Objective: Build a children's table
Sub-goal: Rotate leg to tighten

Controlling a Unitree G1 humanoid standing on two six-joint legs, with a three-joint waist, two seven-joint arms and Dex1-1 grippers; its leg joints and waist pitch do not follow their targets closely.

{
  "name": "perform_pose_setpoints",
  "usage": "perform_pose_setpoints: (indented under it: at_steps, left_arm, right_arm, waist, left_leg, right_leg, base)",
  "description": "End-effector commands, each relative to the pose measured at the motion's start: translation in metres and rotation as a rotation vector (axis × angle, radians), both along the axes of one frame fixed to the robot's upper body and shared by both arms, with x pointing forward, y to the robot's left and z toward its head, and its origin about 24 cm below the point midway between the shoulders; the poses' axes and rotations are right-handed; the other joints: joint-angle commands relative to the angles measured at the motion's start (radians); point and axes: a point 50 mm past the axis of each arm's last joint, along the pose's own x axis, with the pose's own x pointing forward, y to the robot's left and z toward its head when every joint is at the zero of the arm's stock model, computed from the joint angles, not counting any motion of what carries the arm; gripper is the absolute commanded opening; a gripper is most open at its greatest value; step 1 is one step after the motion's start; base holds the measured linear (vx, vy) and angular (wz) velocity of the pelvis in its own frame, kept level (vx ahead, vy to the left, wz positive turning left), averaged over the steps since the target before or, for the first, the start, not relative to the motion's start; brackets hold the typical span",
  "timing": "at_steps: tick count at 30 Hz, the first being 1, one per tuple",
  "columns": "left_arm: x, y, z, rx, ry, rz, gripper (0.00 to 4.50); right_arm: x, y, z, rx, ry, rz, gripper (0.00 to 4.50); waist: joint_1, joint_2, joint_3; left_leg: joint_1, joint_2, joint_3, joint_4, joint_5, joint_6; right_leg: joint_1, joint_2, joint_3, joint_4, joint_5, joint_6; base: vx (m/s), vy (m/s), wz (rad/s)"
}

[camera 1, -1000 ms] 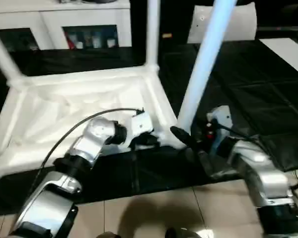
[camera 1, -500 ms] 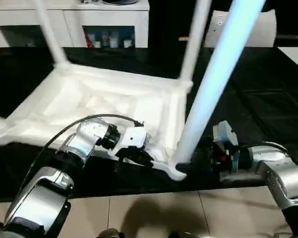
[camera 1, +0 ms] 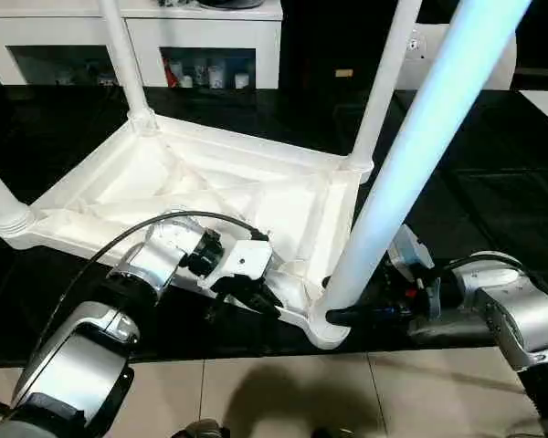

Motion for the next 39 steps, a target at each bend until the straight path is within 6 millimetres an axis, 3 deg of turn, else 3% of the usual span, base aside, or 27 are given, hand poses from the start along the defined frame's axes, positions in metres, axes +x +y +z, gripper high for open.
perform_pose_setpoints:
  at_steps: [1, 6, 7, 8, 9, 10, 12, 13, 14, 15, 16, 17, 18, 19, 21, 23, 24, 25, 26, 27, 28, 30, 31, 33, 34, 36, 39]
  left_arm:
    - [0.001, -0.007, 0.005, 0.039, -0.029, -0.065, 0.00]
    - [0.003, -0.008, 0.004, 0.010, -0.004, -0.009, 0.00]
    - [0.004, -0.010, 0.005, -0.005, -0.003, 0.016, 0.00]
    - [0.004, -0.010, 0.005, -0.005, -0.003, 0.016, 0.00]
    - [0.010, -0.014, 0.006, -0.035, -0.020, 0.115, 0.00]
    - [0.010, -0.014, 0.006, -0.035, -0.020, 0.115, 0.00]
    - [0.016, -0.019, 0.006, -0.056, -0.026, 0.225, 0.00]
    - [0.020, -0.026, 0.007, -0.092, -0.020, 0.300, 0.00]
    - [0.021, -0.027, 0.007, -0.097, -0.018, 0.312, 0.00]
    - [0.023, -0.032, 0.008, -0.116, -0.014, 0.352, 0.00]
    - [0.026, -0.040, 0.009, -0.138, -0.018, 0.418, 0.00]
    - [0.028, -0.043, 0.010, -0.147, -0.020, 0.451, 0.00]
    - [0.032, -0.051, 0.011, -0.170, -0.033, 0.523, 0.00]
    - [0.037, -0.059, 0.014, -0.195, -0.042, 0.608, 0.00]
    - [0.041, -0.064, 0.016, -0.217, -0.049, 0.680, 0.00]
    - [0.044, -0.070, 0.020, -0.241, -0.055, 0.749, 0.00]
    - [0.044, -0.070, 0.020, -0.241, -0.055, 0.749, 0.00]
    - [0.046, -0.074, 0.024, -0.259, -0.060, 0.791, 0.00]
    - [0.046, -0.077, 0.026, -0.265, -0.061, 0.806, 0.00]
    - [0.046, -0.079, 0.027, -0.274, -0.063, 0.811, 0.00]
    - [0.045, -0.080, 0.029, -0.278, -0.073, 0.811, 0.00]
    - [0.045, -0.081, 0.029, -0.278, -0.085, 0.800, 0.00]
    - [0.043, -0.076, 0.028, -0.271, -0.094, 0.774, 0.00]
    - [0.042, -0.071, 0.026, -0.268, -0.098, 0.747, 0.00]
    - [0.042, -0.069, 0.025, -0.260, -0.095, 0.747, 0.00]
    - [0.039, -0.061, 0.023, -0.256, -0.110, 0.682, 0.00]
    - [0.033, -0.049, 0.019, -0.249, -0.100, 0.593, 0.00]
  right_arm:
    - [-0.005, 0.004, -0.003, -0.006, 0.043, 0.068, 2.04]
    - [-0.010, 0.007, -0.006, 0.028, 0.067, 0.041, 1.99]
    - [-0.012, 0.008, -0.006, 0.045, 0.076, 0.013, 1.99]
    - [-0.012, 0.008, -0.006, 0.045, 0.076, 0.013, 1.97]
    - [-0.010, 0.014, -0.010, 0.064, 0.081, -0.111, 1.97]
    - [-0.010, 0.014, -0.010, 0.064, 0.081, -0.111, 1.97]
    - [-0.005, 0.020, -0.015, 0.057, 0.059, -0.244, 1.97]
    - [0.000, 0.026, -0.019, 0.044, 0.050, -0.350, 1.97]
    - [0.001, 0.027, -0.020, 0.042, 0.050, -0.367, 1.97]
    - [0.006, 0.031, -0.022, 0.045, 0.058, -0.438, 1.97]
    - [0.012, 0.039, -0.024, 0.069, 0.071, -0.535, 1.97]
    - [0.015, 0.044, -0.024, 0.082, 0.081, -0.584, 1.97]
    - [0.021, 0.051, -0.027, 0.088, 0.093, -0.671, 1.96]
    - [0.029, 0.060, -0.030, 0.087, 0.098, -0.775, 1.96]
    - [0.036, 0.068, -0.031, 0.088, 0.103, -0.852, 1.96]
    - [0.042, 0.075, -0.031, 0.073, 0.088, -0.917, 1.96]
    - [0.042, 0.075, -0.031, 0.073, 0.088, -0.917, 1.96]
    - [0.047, 0.081, -0.030, 0.085, 0.096, -0.956, 1.96]
    - [0.049, 0.084, -0.028, 0.104, 0.109, -0.972, 1.96]
    - [0.050, 0.085, -0.027, 0.119, 0.112, -0.980, 2.30]
    - [0.052, 0.086, -0.025, 0.139, 0.114, -0.990, 2.65]
    - [0.052, 0.085, -0.024, 0.154, 0.113, -0.994, 2.65]
    - [0.051, 0.077, -0.023, 0.157, 0.087, -0.990, 2.68]
    - [0.049, 0.069, -0.022, 0.158, 0.059, -0.979, 3.03]
    - [0.048, 0.065, -0.022, 0.161, 0.049, -0.971, 3.11]
    - [0.043, 0.055, -0.018, 0.174, 0.015, -0.932, 3.14]
    - [0.036, 0.038, -0.014, 0.175, -0.034, -0.857, 3.55]
  waist:
    - [-0.005, -0.010, -0.073]
    - [-0.003, -0.008, -0.071]
    - [-0.002, -0.004, -0.070]
    - [0.000, -0.006, -0.071]
    - [0.000, -0.005, -0.068]
    - [0.000, -0.006, -0.066]
    - [-0.009, -0.007, -0.054]
    - [-0.021, -0.007, -0.047]
    - [-0.025, -0.002, -0.048]
    - [-0.029, -0.004, -0.049]
    - [-0.045, -0.007, -0.046]
    - [-0.045, -0.007, -0.046]
    - [-0.059, -0.008, -0.047]
    - [-0.083, -0.004, -0.048]
    - [-0.094, 0.000, -0.049]
    - [-0.110, 0.001, -0.053]
    - [-0.114, 0.000, -0.053]
    - [-0.114, -0.005, -0.057]
    - [-0.117, -0.005, -0.058]
    - [-0.117, -0.005, -0.060]
    - [-0.112, -0.004, -0.065]
    - [-0.110, -0.003, -0.066]
    - [-0.111, -0.008, -0.068]
    - [-0.102, -0.004, -0.074]
    - [-0.099, -0.004, -0.075]
    - [-0.095, -0.004, -0.076]
    - [-0.091, -0.006, -0.080]
  left_leg:
    - [0.009, 0.068, -0.013, -0.067, -0.095, 0.091]
    - [0.010, 0.068, -0.013, -0.068, -0.095, 0.090]
    - [0.010, 0.068, -0.013, -0.068, -0.095, 0.089]
    - [0.011, 0.068, -0.013, -0.069, -0.097, 0.088]
    - [0.010, 0.070, -0.013, -0.070, -0.101, 0.082]
    - [0.010, 0.069, -0.014, -0.072, -0.110, 0.077]
    - [0.017, 0.062, -0.014, -0.078, -0.178, 0.043]
    - [0.026, 0.053, -0.020, -0.080, -0.250, 0.008]
    - [0.029, 0.051, -0.022, -0.080, -0.260, 0.000]
    - [0.029, 0.051, -0.023, -0.080, -0.263, -0.003]
    - [0.020, 0.051, -0.028, -0.084, -0.272, -0.007]
    - [0.020, 0.051, -0.028, -0.084, -0.272, -0.007]
    - [0.019, 0.050, -0.032, -0.083, -0.294, -0.015]
    - [0.015, 0.048, -0.039, -0.082, -0.325, -0.025]
    - [0.015, 0.048, -0.041, -0.081, -0.333, -0.021]
    - [0.006, 0.050, -0.041, -0.084, -0.303, 0.001]
    - [0.006, 0.050, -0.039, -0.084, -0.298, 0.007]
    - [0.012, 0.048, -0.032, -0.081, -0.274, 0.028]
    - [0.008, 0.048, -0.031, -0.080, -0.256, 0.033]
    - [0.005, 0.049, -0.030, -0.080, -0.236, 0.039]
    - [0.006, 0.051, -0.024, -0.076, -0.181, 0.062]
    - [0.007, 0.052, -0.022, -0.074, -0.157, 0.078]
    - [0.004, 0.052, -0.020, -0.073, -0.132, 0.092]
    - [0.001, 0.051, -0.020, -0.069, -0.081, 0.113]
    - [0.001, 0.053, -0.018, -0.067, -0.033, 0.143]
    - [0.001, 0.052, -0.019, -0.065, -0.016, 0.162]
    - [-0.004, 0.054, -0.018, -0.058, 0.032, 0.208]
  right_leg:
    - [0.065, -0.078, 0.064, -0.054, -0.211, -0.199]
    - [0.065, -0.077, 0.064, -0.054, -0.209, -0.201]
    - [0.064, -0.077, 0.064, -0.054, -0.209, -0.202]
    - [0.064, -0.077, 0.064, -0.056, -0.211, -0.198]
    - [0.063, -0.076, 0.066, -0.057, -0.215, -0.198]
    - [0.063, -0.076, 0.066, -0.060, -0.231, -0.192]
    - [0.058, -0.078, 0.062, -0.081, -0.375, -0.150]
    - [0.057, -0.078, 0.052, -0.103, -0.556, -0.094]
    - [0.056, -0.080, 0.051, -0.108, -0.588, -0.077]
    - [0.055, -0.080, 0.050, -0.111, -0.599, -0.067]
    - [0.057, -0.076, 0.046, -0.113, -0.605, -0.051]
    - [0.057, -0.076, 0.046, -0.113, -0.605, -0.051]
    - [0.055, -0.075, 0.041, -0.114, -0.610, -0.049]
    - [0.057, -0.076, 0.032, -0.117, -0.628, -0.040]
    - [0.057, -0.078, 0.030, -0.122, -0.622, -0.039]
    - [0.064, -0.079, 0.034, -0.118, -0.538, -0.063]
    - [0.061, -0.076, 0.036, -0.116, -0.516, -0.074]
    - [0.058, -0.077, 0.046, -0.110, -0.461, -0.108]
    - [0.060, -0.077, 0.049, -0.104, -0.431, -0.124]
    - [0.062, -0.077, 0.050, -0.099, -0.402, -0.137]
    - [0.061, -0.076, 0.055, -0.089, -0.314, -0.169]
    - [0.061, -0.074, 0.057, -0.085, -0.276, -0.187]
    - [0.064, -0.073, 0.058, -0.078, -0.240, -0.200]
    - [0.070, -0.075, 0.059, -0.069, -0.185, -0.209]
    - [0.070, -0.073, 0.060, -0.058, -0.103, -0.231]
    - [0.072, -0.073, 0.059, -0.055, -0.075, -0.241]
    - [0.072, -0.074, 0.061, -0.042, 0.003, -0.260]
  base:
    - [0.000, 0.000, 0.00]
    - [0.000, 0.000, 0.00]
    - [0.000, 0.000, 0.00]
    - [0.000, 0.000, 0.00]
    - [0.000, 0.000, 0.00]
    - [0.000, 0.000, 0.00]
    - [0.000, 0.000, 0.00]
    - [0.000, 0.000, 0.00]
    - [0.000, 0.000, 0.00]
    - [0.000, 0.000, 0.00]
    - [0.000, 0.000, 0.00]
    - [0.000, 0.000, 0.00]
    - [0.000, 0.000, 0.00]
    - [0.000, 0.000, 0.00]
    - [0.000, 0.000, 0.00]
    - [0.000, 0.000, 0.00]
    - [0.000, 0.000, 0.00]
    - [0.000, 0.000, 0.00]
    - [0.000, 0.000, 0.00]
    - [0.000, 0.000, 0.00]
    - [0.000, 0.000, 0.00]
    - [0.000, 0.000, 0.00]
    - [0.000, 0.000, 0.00]
    - [0.025, -0.012, 0.01]
    - [0.000, 0.000, 0.00]
    - [0.000, 0.000, 0.00]
    - [0.000, 0.000, 0.00]
